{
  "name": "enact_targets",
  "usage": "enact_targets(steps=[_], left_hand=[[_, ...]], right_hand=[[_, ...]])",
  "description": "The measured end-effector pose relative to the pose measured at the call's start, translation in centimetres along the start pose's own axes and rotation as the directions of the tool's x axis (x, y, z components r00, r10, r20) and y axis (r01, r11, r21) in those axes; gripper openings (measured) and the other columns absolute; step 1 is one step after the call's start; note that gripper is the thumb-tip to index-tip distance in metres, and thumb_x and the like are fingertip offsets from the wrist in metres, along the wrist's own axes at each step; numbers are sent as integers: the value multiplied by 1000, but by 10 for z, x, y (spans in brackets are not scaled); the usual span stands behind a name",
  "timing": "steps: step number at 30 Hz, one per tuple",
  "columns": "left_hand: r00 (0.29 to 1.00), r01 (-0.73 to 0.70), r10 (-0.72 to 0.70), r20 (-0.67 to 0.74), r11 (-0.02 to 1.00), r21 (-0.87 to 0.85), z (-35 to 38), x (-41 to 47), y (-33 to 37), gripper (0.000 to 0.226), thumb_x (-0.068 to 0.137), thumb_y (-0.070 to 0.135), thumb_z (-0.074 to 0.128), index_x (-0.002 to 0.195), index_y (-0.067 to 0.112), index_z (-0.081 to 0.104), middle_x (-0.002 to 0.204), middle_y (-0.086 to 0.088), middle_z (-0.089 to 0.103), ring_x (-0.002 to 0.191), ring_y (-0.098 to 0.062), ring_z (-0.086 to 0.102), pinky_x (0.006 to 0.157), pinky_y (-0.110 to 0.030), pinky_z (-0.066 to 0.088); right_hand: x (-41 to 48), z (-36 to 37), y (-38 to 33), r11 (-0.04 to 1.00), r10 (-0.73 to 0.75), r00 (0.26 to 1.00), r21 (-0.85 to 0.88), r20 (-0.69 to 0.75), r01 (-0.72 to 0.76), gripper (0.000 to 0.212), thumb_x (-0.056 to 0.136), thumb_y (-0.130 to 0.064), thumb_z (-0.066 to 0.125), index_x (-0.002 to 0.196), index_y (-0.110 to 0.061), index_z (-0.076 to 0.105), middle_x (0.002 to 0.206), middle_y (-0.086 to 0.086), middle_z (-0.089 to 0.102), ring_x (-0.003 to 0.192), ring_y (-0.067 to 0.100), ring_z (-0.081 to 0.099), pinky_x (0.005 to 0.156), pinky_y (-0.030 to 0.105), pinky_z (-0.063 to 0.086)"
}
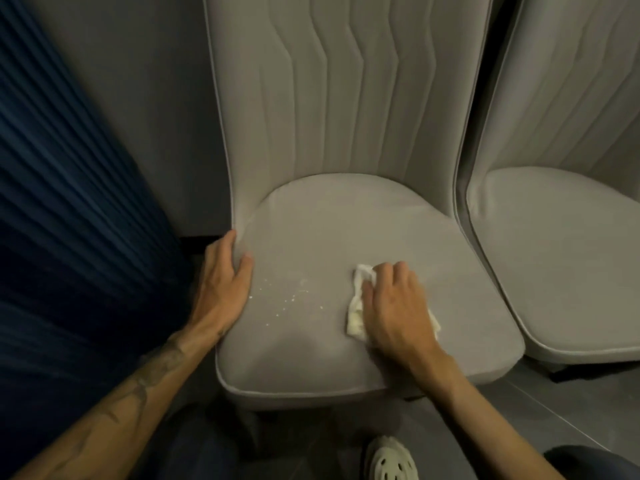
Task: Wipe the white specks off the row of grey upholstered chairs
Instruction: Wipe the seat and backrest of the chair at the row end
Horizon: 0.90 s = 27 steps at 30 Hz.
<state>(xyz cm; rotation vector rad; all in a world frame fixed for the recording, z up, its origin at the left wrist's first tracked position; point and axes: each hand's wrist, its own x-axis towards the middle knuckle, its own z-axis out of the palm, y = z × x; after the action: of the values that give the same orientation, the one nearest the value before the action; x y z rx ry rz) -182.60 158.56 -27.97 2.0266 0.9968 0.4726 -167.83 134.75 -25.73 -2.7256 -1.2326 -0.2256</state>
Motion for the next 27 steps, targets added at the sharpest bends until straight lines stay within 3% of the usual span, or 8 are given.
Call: enact_targets(steps=[3, 6, 10, 16, 20, 22, 25, 27], left_hand=[[998, 51, -49, 36, 998, -42, 0, -19, 0, 62, 109, 46, 38, 166, 30, 19, 167, 1, 24, 152, -19, 31, 127, -35, 20], [999, 40, -39, 12, 997, -73, -5, -33, 5, 55, 109, 48, 34, 163, 36, 26, 163, 3, 30, 149, -16, 34, 123, -31, 23], [999, 27, -28, -14, 997, -79, 0, -55, 2, 58, 108, 49, 30, 163, 33, 27, 166, 7, 29, 150, -12, 32, 126, -31, 23], [992, 25, -32, -121, 998, -55, 7, -59, -2, 56, 109, 43, 30, 162, 27, 33, 164, 4, 35, 148, -12, 35, 122, -28, 26], [990, 4, -13, -139, 998, -63, 10, -60, -5, 55, 109, 43, 28, 162, 28, 33, 163, 5, 36, 145, -8, 36, 116, -18, 23], [989, 0, -9, -146, 998, -61, 11, -60, -7, 54, 109, 45, 27, 161, 30, 33, 162, 7, 36, 141, 0, 34, 110, -5, 18], [986, 14, -23, -164, 998, -58, 13, -57, -10, 52, 109, 44, 28, 160, 33, 34, 162, 8, 37, 134, 8, 30, 99, 7, 12], [986, 19, -29, -167, 998, -65, 14, -56, -12, 49, 111, 42, 29, 159, 33, 34, 162, 7, 37, 135, 7, 30, 105, 0, 16]], right_hand=[[-5, 8, -23, 983, -159, 987, 98, 5, 158, 32, 105, -30, 25, 100, -14, 52, 98, 9, 50, 85, 27, 43, 74, 42, 37], [39, 10, -9, 988, -63, 997, 137, -43, 68, 22, 102, -26, 43, 101, -8, 55, 98, 17, 54, 88, 35, 50, 76, 47, 40], [94, 16, -21, 993, -2, 999, 120, -48, 7, 23, 101, -18, 44, 106, 1, 57, 103, 24, 56, 94, 40, 52, 79, 51, 39], [76, 29, -70, 876, -375, 925, 305, -59, 374, 30, 104, -34, 33, 100, -10, 52, 99, 15, 52, 88, 34, 48, 81, 46, 39], [149, 33, -43, 972, -144, 990, 189, 0, 142, 32, 105, -28, 35, 114, -3, 51, 115, 22, 52, 102, 37, 49, 88, 45, 35], [161, 36, -55, 985, -124, 992, 119, 2, 123, 33, 106, -28, 31, 118, -4, 49, 119, 20, 52, 106, 35, 48, 91, 45, 36], [132, 42, -94, 905, -314, 948, 285, -53, 316, 26, 104, -28, 38, 108, -6, 52, 108, 18, 53, 93, 34, 49, 83, 43, 37], [115, 40, -97, 827, -438, 895, 353, -88, 439, 25, 103, -30, 42, 101, -7, 53, 100, 15, 53, 85, 30, 48, 78, 39, 37]])
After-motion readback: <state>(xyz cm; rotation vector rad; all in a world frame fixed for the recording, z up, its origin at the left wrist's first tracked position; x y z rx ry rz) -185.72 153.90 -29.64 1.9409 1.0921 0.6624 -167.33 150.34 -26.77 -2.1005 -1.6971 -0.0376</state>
